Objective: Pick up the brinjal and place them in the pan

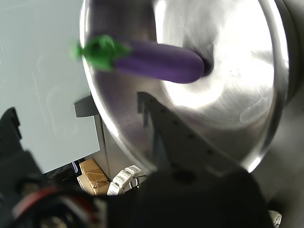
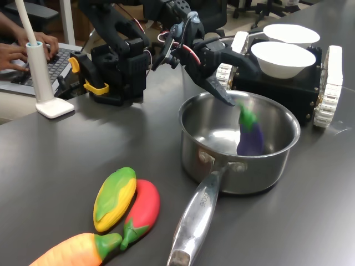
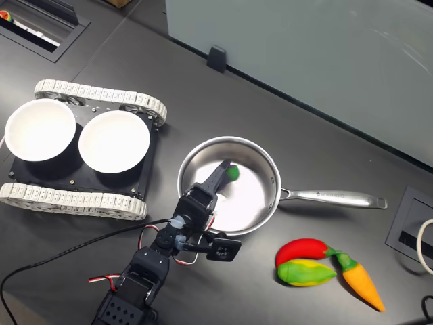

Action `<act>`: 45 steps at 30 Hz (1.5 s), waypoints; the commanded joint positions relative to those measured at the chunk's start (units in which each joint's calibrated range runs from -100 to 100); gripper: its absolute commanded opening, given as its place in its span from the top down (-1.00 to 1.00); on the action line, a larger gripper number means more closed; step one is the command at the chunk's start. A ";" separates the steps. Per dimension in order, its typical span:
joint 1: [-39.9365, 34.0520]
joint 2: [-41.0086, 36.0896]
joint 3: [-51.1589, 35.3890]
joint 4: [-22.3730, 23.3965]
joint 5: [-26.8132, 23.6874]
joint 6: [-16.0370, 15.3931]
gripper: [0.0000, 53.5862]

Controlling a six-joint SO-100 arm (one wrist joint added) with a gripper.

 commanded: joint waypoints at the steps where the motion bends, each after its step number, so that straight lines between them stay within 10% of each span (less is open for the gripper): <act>1: 1.13 -2.54 -3.78 0.23 -0.68 0.79 -0.63; 23: 1.48 -11.39 -3.24 2.96 1.42 0.79 -0.44; 38: 2.85 -28.35 0.03 6.88 1.42 0.79 0.94; 45: 1.82 -31.64 -3.24 11.40 0.83 0.70 1.00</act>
